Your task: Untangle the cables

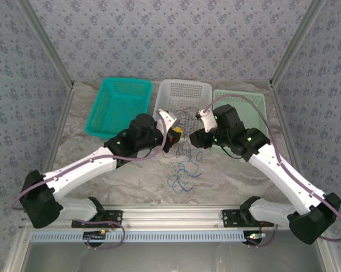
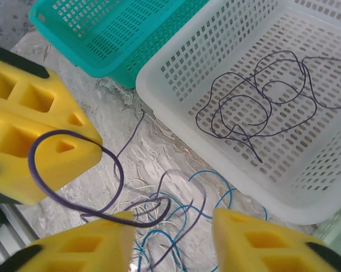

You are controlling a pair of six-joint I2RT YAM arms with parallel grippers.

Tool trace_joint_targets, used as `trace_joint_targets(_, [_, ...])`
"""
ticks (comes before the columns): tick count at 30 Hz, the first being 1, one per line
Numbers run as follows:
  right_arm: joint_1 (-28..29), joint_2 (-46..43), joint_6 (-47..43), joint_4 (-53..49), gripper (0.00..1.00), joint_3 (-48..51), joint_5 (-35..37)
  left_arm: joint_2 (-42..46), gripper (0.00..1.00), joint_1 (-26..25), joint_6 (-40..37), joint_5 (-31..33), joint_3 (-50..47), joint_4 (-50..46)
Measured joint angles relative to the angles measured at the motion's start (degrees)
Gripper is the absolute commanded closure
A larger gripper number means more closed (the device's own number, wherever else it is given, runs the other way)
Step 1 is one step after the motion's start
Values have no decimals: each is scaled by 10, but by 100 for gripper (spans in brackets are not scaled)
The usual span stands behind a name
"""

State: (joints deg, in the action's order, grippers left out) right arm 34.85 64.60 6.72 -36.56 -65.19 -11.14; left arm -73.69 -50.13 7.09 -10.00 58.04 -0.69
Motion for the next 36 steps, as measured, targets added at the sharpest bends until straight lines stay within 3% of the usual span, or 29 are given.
trace_joint_targets(13, [0, -1, 14, 44, 25, 41, 64, -23, 100, -2, 35, 4, 62, -82])
trace_joint_targets(20, [-6, -1, 56, 57, 21, 54, 112, -34, 100, -2, 71, 4, 77, -100])
trace_joint_targets(36, [-21, -14, 90, 179, 19, 114, 83, -44, 100, -2, 166, -24, 79, -68])
